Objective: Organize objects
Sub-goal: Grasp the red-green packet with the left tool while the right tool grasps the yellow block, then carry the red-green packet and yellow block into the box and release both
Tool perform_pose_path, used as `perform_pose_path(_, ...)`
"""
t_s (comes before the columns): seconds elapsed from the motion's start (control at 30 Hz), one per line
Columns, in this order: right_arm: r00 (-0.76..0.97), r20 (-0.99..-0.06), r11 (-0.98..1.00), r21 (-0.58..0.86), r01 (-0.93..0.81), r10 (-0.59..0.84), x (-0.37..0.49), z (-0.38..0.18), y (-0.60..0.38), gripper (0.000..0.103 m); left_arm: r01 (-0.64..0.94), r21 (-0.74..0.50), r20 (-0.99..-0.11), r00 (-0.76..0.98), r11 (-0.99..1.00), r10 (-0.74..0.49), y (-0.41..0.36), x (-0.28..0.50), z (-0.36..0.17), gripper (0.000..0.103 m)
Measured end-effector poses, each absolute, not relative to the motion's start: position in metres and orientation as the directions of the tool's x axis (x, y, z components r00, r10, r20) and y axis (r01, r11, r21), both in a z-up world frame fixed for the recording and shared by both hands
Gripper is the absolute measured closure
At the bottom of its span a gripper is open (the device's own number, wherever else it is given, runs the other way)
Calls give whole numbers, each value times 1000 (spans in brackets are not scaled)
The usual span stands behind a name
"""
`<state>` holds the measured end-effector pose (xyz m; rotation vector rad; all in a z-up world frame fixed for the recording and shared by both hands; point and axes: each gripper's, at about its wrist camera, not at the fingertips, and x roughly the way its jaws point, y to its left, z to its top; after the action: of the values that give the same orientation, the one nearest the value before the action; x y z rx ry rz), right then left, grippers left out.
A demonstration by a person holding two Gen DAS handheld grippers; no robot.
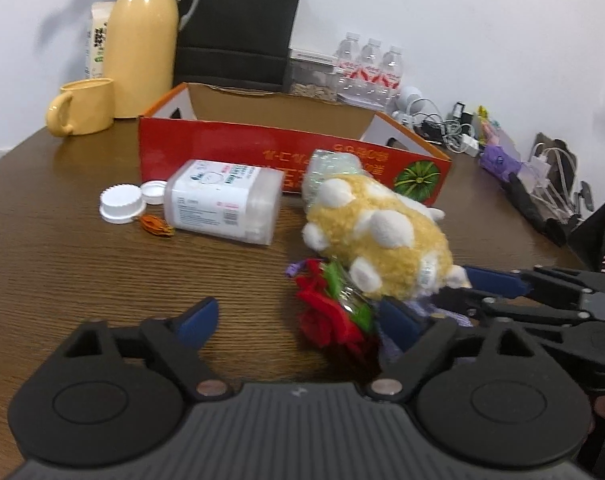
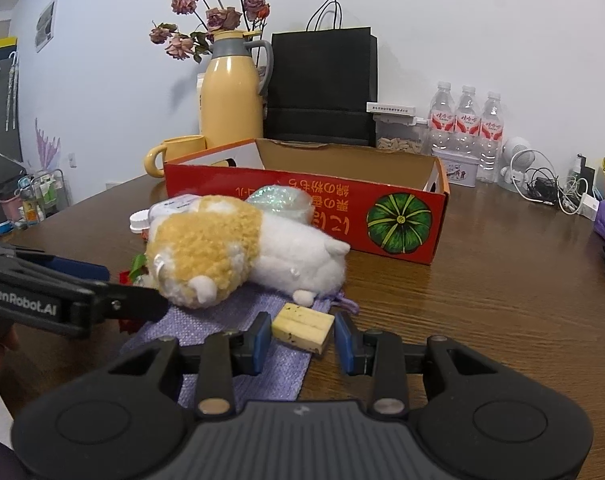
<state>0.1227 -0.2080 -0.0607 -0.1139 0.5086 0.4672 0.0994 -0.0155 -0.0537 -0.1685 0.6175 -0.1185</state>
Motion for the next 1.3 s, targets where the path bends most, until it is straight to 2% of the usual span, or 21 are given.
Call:
perform_pose_path(0.07, 767, -497, 887, 10, -461, 404, 123, -62, -207, 70, 82, -204, -561, 807, 976, -185, -18, 99, -53, 39)
perform_pose_path(0.1, 766, -500, 886, 9, -463, 405, 123, -63, -206, 70, 95, -211, -558, 805, 973, -200, -19, 99, -53, 44)
perform_pose_path(0.13, 764, -502, 885, 7, -466, 406, 123, -63, -206, 70, 116, -221, -553, 803, 968, -222, -20, 98, -53, 57)
perform_pose_path(0.17, 762, -505, 884, 5, -467, 405, 123, -63, -204, 70, 132, -224, -549, 802, 966, -237, -21, 97, -53, 62)
perform_pose_path(0.6, 756, -530, 884, -26, -466, 383, 124, -65, -198, 70, 96, -201, -542, 818, 975, -192, -12, 86, -49, 64)
perform_pose_path(0.8, 759, -528, 885, -28, -464, 381, 124, -65, -199, 70, 80, -192, -530, 830, 978, -172, -3, 80, -46, 68)
perform_pose_path(1.07, 784, -485, 892, -16, -452, 388, 123, -57, -207, 70, 73, -171, -496, 855, 983, -150, 1, 74, -37, 68)
perform_pose_path(1.3, 818, -424, 896, -32, -443, 389, 131, -37, -211, 70, 63, -128, -420, 901, 990, -112, 7, 78, -13, 68)
